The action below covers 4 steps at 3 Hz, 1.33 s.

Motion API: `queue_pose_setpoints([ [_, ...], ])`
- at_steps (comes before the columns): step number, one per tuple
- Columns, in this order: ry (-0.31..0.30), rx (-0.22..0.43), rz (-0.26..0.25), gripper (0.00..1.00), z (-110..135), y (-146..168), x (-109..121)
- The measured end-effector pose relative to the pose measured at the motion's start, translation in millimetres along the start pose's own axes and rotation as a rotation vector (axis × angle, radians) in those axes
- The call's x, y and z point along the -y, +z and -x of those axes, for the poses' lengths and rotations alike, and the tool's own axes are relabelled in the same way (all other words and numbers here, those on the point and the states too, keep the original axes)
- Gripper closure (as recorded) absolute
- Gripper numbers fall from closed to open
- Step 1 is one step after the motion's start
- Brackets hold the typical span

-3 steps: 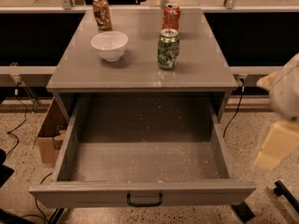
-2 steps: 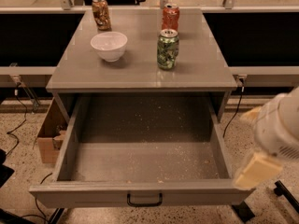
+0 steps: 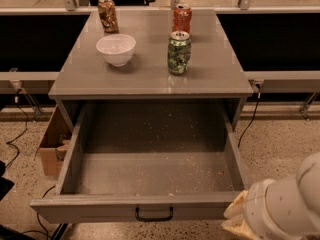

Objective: Close top drawer

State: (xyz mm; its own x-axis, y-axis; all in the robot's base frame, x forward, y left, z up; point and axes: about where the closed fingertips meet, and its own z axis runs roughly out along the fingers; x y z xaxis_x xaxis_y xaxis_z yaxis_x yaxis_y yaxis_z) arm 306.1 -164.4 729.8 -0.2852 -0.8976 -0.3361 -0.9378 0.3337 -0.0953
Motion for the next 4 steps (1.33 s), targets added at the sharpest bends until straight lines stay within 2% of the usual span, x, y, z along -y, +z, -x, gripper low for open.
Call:
queue_pose_setpoints([
  [1,0.024,0.017,0.089,0.87,-22,43,-45],
  [2,0.027,0.009,0.101,1.00,-27,47,-52],
  [3,0.027,0.010,0.101,1.00,-26,47,-52],
  [4,0.027,-0.009,0.124,1.00,-24,77,-55],
])
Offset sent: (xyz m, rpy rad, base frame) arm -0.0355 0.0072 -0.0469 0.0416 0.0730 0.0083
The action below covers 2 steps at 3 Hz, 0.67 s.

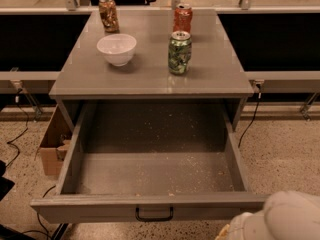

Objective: Close top drawer

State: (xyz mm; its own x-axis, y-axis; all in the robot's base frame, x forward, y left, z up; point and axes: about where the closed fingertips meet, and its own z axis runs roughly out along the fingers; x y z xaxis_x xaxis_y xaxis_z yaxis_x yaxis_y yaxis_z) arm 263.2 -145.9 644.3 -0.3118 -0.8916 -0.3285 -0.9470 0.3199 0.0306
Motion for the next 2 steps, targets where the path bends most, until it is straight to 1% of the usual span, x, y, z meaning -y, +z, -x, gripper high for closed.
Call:
queue_pose_setpoints([
  [1,-0.002,-0.039,0.031,1.00,-4,61,12],
  [2,-0.023,-0.072,0.039,1.00,-9,104,43],
])
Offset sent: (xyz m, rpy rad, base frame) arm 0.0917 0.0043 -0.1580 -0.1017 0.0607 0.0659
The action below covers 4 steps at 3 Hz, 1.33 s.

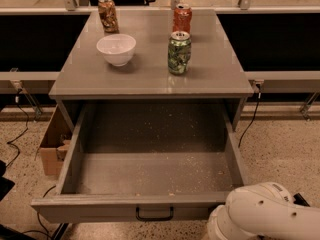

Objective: Close top drawer

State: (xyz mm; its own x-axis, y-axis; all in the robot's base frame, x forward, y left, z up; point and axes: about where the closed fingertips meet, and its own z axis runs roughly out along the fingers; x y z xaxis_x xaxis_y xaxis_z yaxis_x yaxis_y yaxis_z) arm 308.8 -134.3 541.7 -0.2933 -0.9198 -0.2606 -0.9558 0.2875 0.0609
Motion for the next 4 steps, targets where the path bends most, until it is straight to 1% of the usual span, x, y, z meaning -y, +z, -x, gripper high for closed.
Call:
queue_pose_setpoints([
  [1,-0.012,-0.015,-0.014,1.00,-2,6,16],
  [2,-0.035,-0.036,-0.059,1.00,1,2,50],
  [3,-0.057,-0.065,-0.119,1.00,6,-10,93],
  [4,-0.057,-0.065,-0.119,1.00,6,-10,93],
])
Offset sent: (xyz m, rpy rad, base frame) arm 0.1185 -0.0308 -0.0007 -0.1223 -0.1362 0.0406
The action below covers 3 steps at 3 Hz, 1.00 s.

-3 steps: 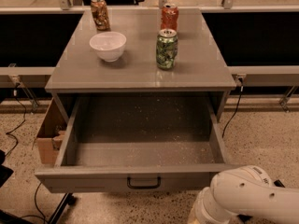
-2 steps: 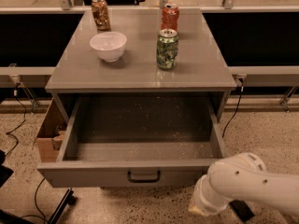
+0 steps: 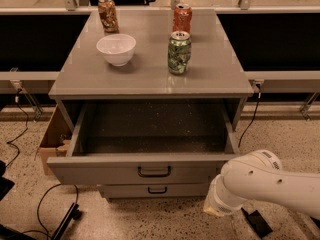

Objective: Close top drawer

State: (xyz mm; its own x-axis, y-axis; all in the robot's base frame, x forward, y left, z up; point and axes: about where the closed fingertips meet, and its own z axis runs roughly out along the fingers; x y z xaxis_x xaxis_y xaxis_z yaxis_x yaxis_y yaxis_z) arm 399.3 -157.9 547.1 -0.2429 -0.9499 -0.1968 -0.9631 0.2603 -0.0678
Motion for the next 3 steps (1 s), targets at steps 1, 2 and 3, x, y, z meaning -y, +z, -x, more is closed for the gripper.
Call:
queue_pose_setpoints([
  [1,-0.010,-0.025,-0.032,1.00,1,-6,31],
  [2,-0.018,-0.052,-0.054,1.00,1,-12,60],
  [3,-0.023,-0.045,-0.059,1.00,5,-10,67],
])
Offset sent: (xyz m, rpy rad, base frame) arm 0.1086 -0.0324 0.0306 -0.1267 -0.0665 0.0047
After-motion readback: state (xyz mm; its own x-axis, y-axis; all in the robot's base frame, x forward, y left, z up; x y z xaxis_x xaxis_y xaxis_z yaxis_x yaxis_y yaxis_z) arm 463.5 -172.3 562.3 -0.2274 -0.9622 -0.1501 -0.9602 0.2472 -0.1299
